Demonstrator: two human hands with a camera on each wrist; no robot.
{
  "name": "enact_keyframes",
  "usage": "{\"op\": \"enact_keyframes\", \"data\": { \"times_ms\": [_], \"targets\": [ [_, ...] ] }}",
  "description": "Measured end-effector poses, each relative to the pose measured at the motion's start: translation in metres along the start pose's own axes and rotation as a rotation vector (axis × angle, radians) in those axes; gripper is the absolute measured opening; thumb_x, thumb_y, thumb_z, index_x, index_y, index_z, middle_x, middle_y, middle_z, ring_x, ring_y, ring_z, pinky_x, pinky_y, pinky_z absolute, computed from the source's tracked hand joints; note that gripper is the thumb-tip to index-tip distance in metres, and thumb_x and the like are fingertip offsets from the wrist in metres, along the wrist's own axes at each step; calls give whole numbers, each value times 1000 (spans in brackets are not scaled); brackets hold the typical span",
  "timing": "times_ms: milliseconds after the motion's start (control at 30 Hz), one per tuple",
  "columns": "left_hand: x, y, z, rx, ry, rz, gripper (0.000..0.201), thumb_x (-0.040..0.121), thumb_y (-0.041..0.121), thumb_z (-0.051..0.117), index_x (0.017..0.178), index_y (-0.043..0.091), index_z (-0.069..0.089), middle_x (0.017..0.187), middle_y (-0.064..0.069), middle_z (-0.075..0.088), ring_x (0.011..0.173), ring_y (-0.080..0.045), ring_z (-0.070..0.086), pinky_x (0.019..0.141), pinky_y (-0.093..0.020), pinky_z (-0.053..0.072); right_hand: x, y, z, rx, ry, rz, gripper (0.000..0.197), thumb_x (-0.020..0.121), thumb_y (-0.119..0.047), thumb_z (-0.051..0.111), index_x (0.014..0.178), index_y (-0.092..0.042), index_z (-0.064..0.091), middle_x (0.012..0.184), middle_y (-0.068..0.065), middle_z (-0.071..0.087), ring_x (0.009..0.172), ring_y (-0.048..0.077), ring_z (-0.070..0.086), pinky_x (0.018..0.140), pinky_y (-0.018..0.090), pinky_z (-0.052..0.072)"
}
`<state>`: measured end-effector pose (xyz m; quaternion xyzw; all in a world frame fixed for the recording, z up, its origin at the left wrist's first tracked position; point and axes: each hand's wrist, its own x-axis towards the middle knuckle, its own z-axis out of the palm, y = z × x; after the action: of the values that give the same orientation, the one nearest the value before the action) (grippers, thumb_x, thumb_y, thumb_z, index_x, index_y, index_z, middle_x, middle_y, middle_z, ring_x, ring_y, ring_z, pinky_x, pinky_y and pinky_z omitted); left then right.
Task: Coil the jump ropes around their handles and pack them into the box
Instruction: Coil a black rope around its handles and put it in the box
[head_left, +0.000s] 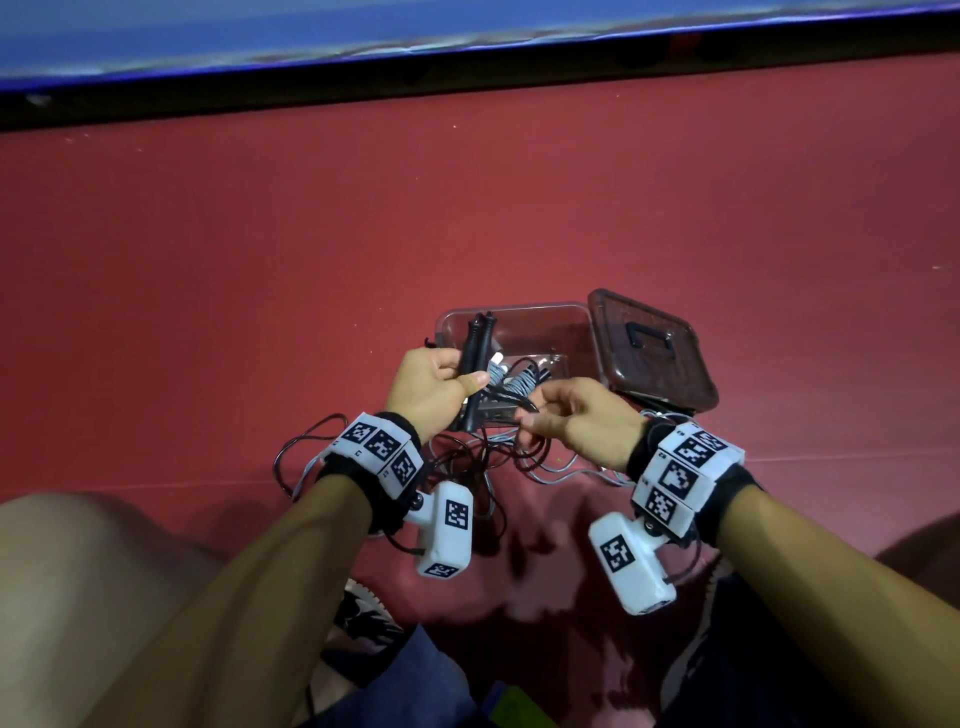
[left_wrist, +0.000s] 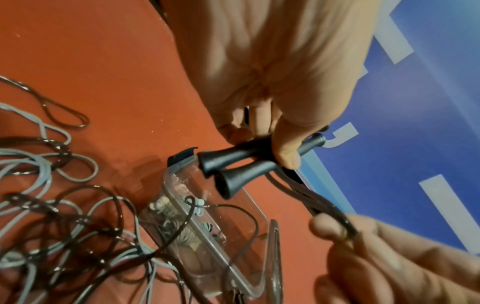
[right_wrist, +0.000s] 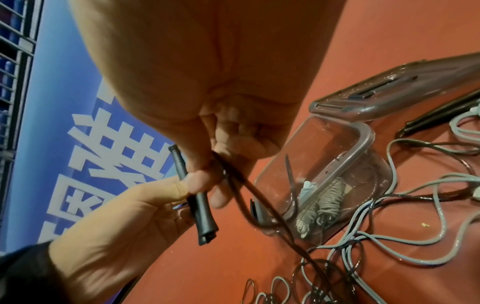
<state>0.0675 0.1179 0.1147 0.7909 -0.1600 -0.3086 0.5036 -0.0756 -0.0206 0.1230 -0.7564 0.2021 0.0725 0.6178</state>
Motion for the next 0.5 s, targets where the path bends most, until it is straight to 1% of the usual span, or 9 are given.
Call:
{"op": "enact_keyframes", "data": {
  "times_ms": [33, 67, 133, 200, 267, 333, 400, 467, 500],
  "targets": [
    [0, 0, 0, 37, -15, 9, 10, 91, 4, 72, 97, 11, 76, 87, -11, 78, 81, -31, 76, 73, -43, 63, 0, 0, 0, -16, 9, -39, 17, 99, 0, 55, 93, 16, 58, 72, 14, 63, 47, -2, 55, 55, 9, 43],
    [1, 0, 0, 94, -39, 28, 10, 90, 3, 72, 98, 9, 76, 87, -11, 78, 80, -29, 76, 74, -41, 63, 1, 1, 0, -43, 21, -75, 20, 100, -3, 54, 92, 15, 59, 70, 13, 63, 52, 5, 59, 60, 16, 49],
    [2, -2, 1, 264, -101, 98, 13, 89, 6, 74, 100, 11, 78, 88, -5, 78, 81, -20, 74, 78, -34, 61, 6, 5, -4, -170, 47, -124, 18, 100, -11, 57, 88, 0, 65, 65, 6, 62, 58, 13, 57, 67, 30, 51],
    [2, -4, 3, 428, -148, 149, 10, 87, 13, 76, 95, 17, 80, 84, 1, 77, 82, -18, 73, 77, -30, 58, 9, 9, -6, -305, 59, -144, 15, 99, -18, 60, 86, -15, 68, 64, -2, 59, 58, 10, 51, 65, 28, 46],
    [1, -3, 4, 573, -194, 158, 3, 86, 17, 76, 85, 19, 78, 71, 3, 69, 71, -21, 65, 69, -28, 51, 9, 9, -6, -387, 57, -179, 16, 96, -23, 64, 81, -29, 67, 66, -5, 62, 59, 6, 52, 63, 23, 44],
    [-2, 0, 8, 712, -255, 168, 11, 85, 15, 74, 74, 17, 72, 62, 3, 56, 64, -21, 54, 62, -28, 45, 9, 7, -6, -453, 55, -166, 16, 92, -29, 69, 76, -32, 68, 68, -4, 67, 61, 5, 55, 64, 23, 46],
    [-6, 3, 11, 808, -313, 177, 21, 84, 16, 74, 66, 20, 64, 60, 2, 54, 64, -23, 54, 62, -30, 47, 10, 7, -7, -519, 65, -125, 23, 87, -34, 74, 66, -33, 65, 66, -4, 67, 59, 4, 55, 62, 21, 45],
    [-7, 3, 13, 867, -371, 172, 19, 84, 20, 75, 69, 26, 66, 64, 3, 56, 71, -25, 61, 69, -34, 55, 12, 6, -8, -547, 93, -101, 24, 82, -38, 79, 64, -31, 66, 64, -4, 67, 58, 3, 55, 60, 18, 44],
    [-8, 2, 13, 904, -405, 164, 11, 85, 21, 76, 77, 26, 71, 66, 4, 56, 76, -26, 64, 74, -36, 57, 12, 5, -8, -525, 102, -100, 21, 80, -38, 81, 67, -27, 69, 66, -4, 68, 59, 3, 56, 62, 17, 45]
  ]
}}
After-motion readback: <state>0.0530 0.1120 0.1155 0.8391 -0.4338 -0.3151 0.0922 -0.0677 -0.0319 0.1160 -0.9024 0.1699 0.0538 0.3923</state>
